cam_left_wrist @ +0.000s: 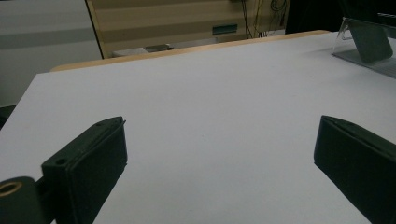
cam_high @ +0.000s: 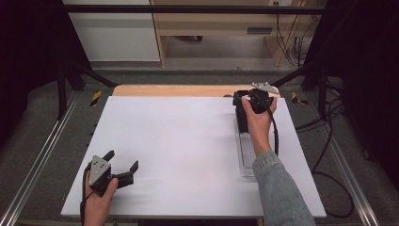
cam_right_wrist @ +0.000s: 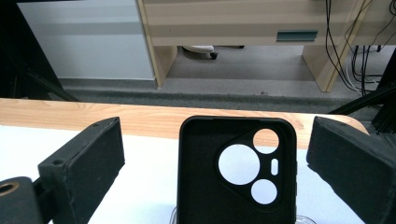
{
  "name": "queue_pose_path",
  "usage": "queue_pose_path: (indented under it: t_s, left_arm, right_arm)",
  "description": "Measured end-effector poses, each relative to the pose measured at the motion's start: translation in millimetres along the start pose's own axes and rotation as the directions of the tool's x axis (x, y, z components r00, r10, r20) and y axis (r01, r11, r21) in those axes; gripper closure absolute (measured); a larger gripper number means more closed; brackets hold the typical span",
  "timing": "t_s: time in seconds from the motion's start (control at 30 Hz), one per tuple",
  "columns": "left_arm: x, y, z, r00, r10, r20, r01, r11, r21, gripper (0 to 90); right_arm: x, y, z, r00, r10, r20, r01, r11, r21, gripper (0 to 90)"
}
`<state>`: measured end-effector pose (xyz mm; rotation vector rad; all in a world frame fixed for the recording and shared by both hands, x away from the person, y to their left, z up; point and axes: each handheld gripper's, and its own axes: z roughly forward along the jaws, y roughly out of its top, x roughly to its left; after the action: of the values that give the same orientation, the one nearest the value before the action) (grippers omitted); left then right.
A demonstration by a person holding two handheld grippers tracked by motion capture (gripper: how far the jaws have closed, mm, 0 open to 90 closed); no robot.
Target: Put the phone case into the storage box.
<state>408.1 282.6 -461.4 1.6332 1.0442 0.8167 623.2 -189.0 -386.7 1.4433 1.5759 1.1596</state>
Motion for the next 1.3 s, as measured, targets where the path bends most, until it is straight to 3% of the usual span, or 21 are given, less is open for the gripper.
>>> queue_pose_path:
  t_s: [0.57,1.3]
  left_arm:
    - [0.0,0.1,0.0,1.0,0.002,0.0,-0.002,1.0,0.001,2.6]
    - [-0.1,0.1,-0.1,1.0,0.004,0.0,-0.004,1.0,0.002,2.7]
  right_arm:
    - [-2.0,4.5,-8.2,0.9989,0.006,-0.046,-0.007,1.0,-0.015,5.4]
    - [-1.8,8.5,-18.0,0.9974,-0.018,-0.07,0.017,1.0,-0.022,6.4]
